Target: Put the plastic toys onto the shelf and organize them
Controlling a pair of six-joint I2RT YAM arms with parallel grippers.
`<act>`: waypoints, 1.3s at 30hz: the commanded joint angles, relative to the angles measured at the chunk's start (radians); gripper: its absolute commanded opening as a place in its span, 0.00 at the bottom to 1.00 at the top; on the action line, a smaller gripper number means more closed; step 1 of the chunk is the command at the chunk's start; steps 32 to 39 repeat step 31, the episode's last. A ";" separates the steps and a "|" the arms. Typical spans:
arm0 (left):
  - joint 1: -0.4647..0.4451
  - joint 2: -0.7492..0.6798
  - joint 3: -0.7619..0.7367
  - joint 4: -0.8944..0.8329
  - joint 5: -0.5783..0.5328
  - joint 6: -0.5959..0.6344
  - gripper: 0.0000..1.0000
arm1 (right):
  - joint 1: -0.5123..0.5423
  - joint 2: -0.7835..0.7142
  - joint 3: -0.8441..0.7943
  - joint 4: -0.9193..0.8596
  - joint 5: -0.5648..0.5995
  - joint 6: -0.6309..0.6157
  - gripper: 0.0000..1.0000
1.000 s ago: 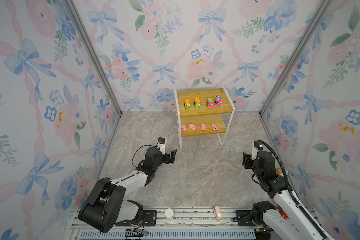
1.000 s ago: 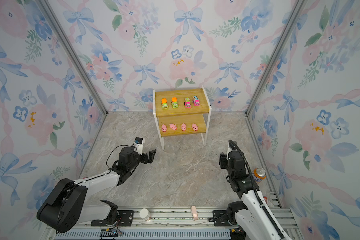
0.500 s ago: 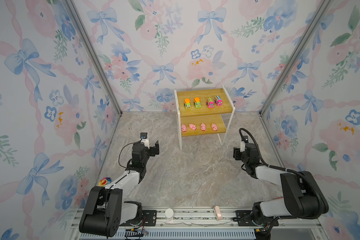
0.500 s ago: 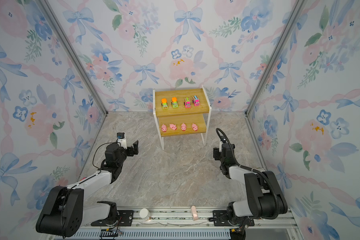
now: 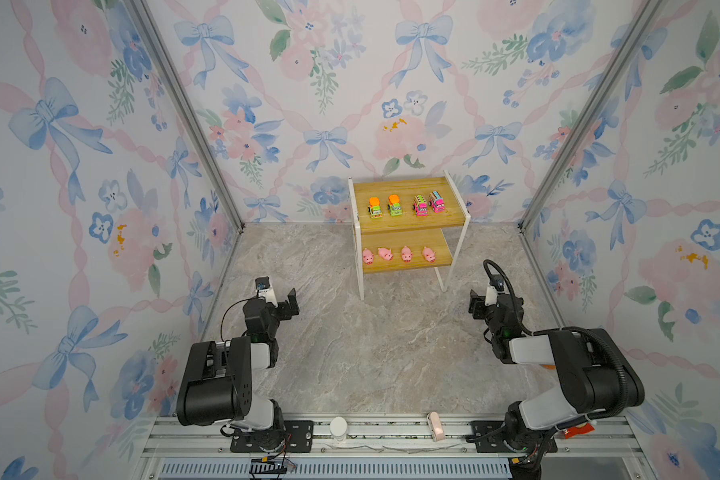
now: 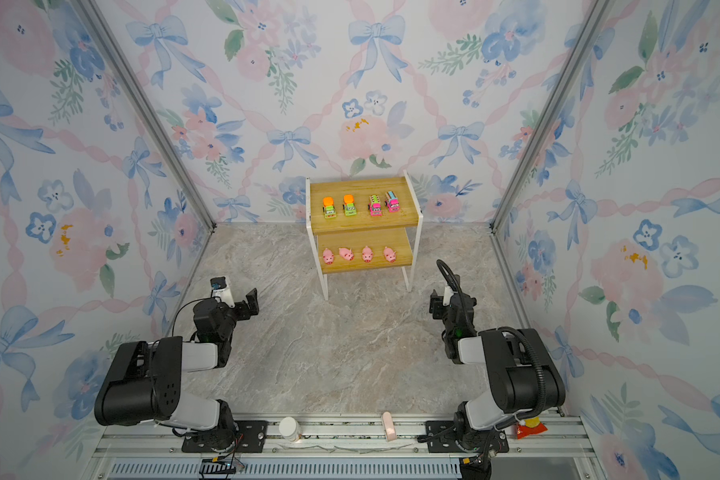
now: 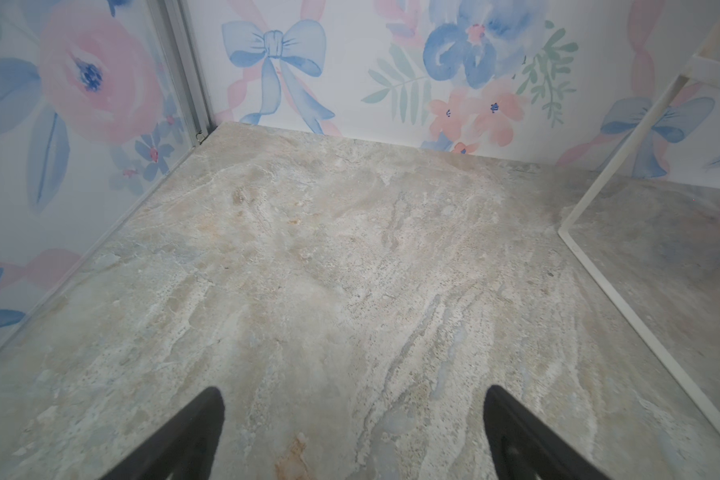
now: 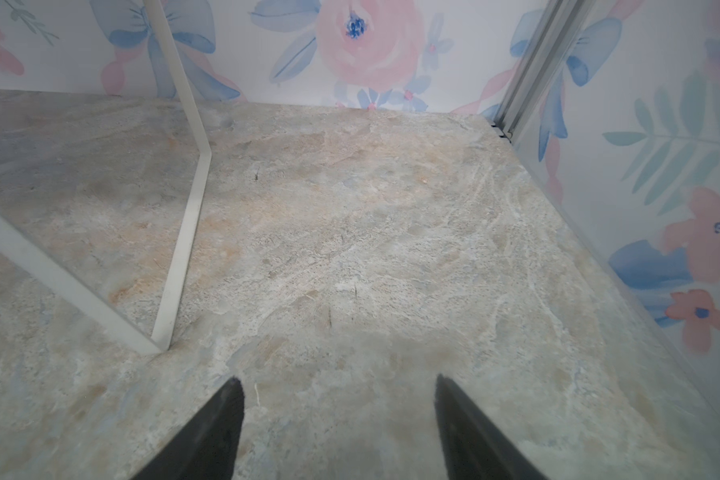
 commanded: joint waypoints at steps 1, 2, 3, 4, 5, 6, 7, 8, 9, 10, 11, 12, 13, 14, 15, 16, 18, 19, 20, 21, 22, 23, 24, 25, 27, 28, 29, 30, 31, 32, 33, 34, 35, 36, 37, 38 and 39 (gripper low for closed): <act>-0.007 0.009 0.002 0.081 0.090 -0.004 0.98 | -0.012 0.004 0.031 0.007 -0.026 0.016 0.77; -0.021 0.016 0.005 0.081 0.101 0.017 0.98 | -0.018 0.003 0.042 -0.016 -0.036 0.018 0.78; -0.057 0.026 0.006 0.082 0.082 0.054 0.98 | -0.021 0.000 0.045 -0.026 -0.043 0.022 0.77; -0.098 0.038 0.005 0.088 0.026 0.105 0.98 | -0.022 0.001 0.044 -0.022 -0.042 0.022 0.78; -0.139 0.041 -0.004 0.106 -0.038 0.125 0.98 | -0.023 0.003 0.042 -0.016 -0.043 0.022 0.78; -0.150 0.045 -0.028 0.126 -0.054 0.131 0.98 | -0.024 0.002 0.043 -0.018 -0.046 0.024 0.78; -0.143 0.089 -0.070 0.273 -0.045 0.122 0.98 | -0.028 0.001 0.043 -0.021 -0.053 0.026 0.80; -0.133 0.099 -0.079 0.323 -0.017 0.121 0.98 | -0.032 0.001 0.043 -0.020 -0.060 0.027 0.82; -0.132 0.069 -0.061 0.229 -0.013 0.124 0.98 | -0.032 0.002 0.043 -0.020 -0.060 0.027 0.83; -0.142 0.065 -0.056 0.209 -0.031 0.127 0.98 | -0.031 0.002 0.043 -0.020 -0.060 0.027 0.85; -0.141 0.075 -0.062 0.240 -0.036 0.124 0.98 | -0.032 0.002 0.043 -0.018 -0.060 0.027 0.86; -0.142 0.082 -0.063 0.255 -0.053 0.122 0.98 | -0.031 0.001 0.043 -0.018 -0.060 0.027 0.89; -0.142 0.088 -0.056 0.251 -0.095 0.109 0.98 | -0.032 0.003 0.043 -0.019 -0.059 0.027 0.91; -0.140 0.088 -0.051 0.245 -0.120 0.093 0.98 | -0.031 0.002 0.043 -0.018 -0.058 0.027 0.93; -0.138 0.088 -0.052 0.242 -0.119 0.094 0.98 | -0.030 0.002 0.043 -0.020 -0.056 0.026 0.94; -0.139 0.087 -0.051 0.242 -0.120 0.093 0.98 | -0.026 0.002 0.043 -0.020 -0.049 0.023 0.96; -0.139 0.088 -0.052 0.243 -0.122 0.094 0.98 | -0.018 0.002 0.042 -0.018 -0.035 0.018 0.98; -0.141 0.088 -0.051 0.242 -0.124 0.093 0.98 | -0.017 0.002 0.043 -0.017 -0.032 0.017 0.97; -0.140 0.088 -0.051 0.242 -0.123 0.093 0.98 | -0.016 0.001 0.041 -0.017 -0.031 0.017 0.97; -0.140 0.088 -0.050 0.242 -0.123 0.093 0.98 | -0.016 0.002 0.041 -0.017 -0.029 0.016 0.97; -0.141 0.087 -0.050 0.243 -0.124 0.093 0.98 | -0.016 0.002 0.042 -0.017 -0.029 0.017 0.97; -0.141 0.088 -0.050 0.243 -0.125 0.093 0.98 | -0.016 0.002 0.041 -0.017 -0.030 0.016 0.97; -0.140 0.087 -0.050 0.242 -0.124 0.093 0.98 | -0.016 0.003 0.041 -0.018 -0.030 0.016 0.97; -0.141 0.088 -0.051 0.242 -0.124 0.094 0.98 | -0.016 0.003 0.042 -0.018 -0.032 0.016 0.97; -0.140 0.091 -0.051 0.242 -0.123 0.093 0.98 | -0.017 0.003 0.043 -0.019 -0.035 0.018 0.97; -0.141 0.091 -0.050 0.242 -0.124 0.093 0.98 | -0.019 0.003 0.043 -0.020 -0.037 0.019 0.97; -0.141 0.090 -0.051 0.242 -0.124 0.093 0.98 | -0.019 0.003 0.043 -0.020 -0.037 0.019 0.97; -0.141 0.091 -0.051 0.243 -0.125 0.093 0.98 | -0.019 0.003 0.043 -0.020 -0.037 0.020 0.97; -0.140 0.090 -0.052 0.242 -0.124 0.092 0.98 | -0.019 0.003 0.043 -0.019 -0.037 0.019 0.97; -0.140 0.090 -0.052 0.242 -0.124 0.092 0.98 | -0.019 0.003 0.043 -0.019 -0.037 0.019 0.97; -0.140 0.090 -0.052 0.242 -0.124 0.092 0.98 | -0.019 0.003 0.043 -0.019 -0.037 0.019 0.97; -0.140 0.090 -0.052 0.242 -0.124 0.092 0.98 | -0.019 0.003 0.043 -0.019 -0.037 0.019 0.97; -0.140 0.090 -0.052 0.242 -0.124 0.092 0.98 | -0.019 0.003 0.043 -0.019 -0.037 0.019 0.97; -0.140 0.090 -0.052 0.242 -0.124 0.092 0.98 | -0.019 0.003 0.043 -0.019 -0.037 0.019 0.97; -0.140 0.090 -0.052 0.242 -0.124 0.092 0.98 | -0.019 0.003 0.043 -0.019 -0.037 0.019 0.97; -0.140 0.090 -0.052 0.242 -0.124 0.092 0.98 | -0.019 0.003 0.043 -0.019 -0.037 0.019 0.97; -0.140 0.090 -0.052 0.242 -0.124 0.092 0.98 | -0.019 0.003 0.043 -0.019 -0.037 0.019 0.97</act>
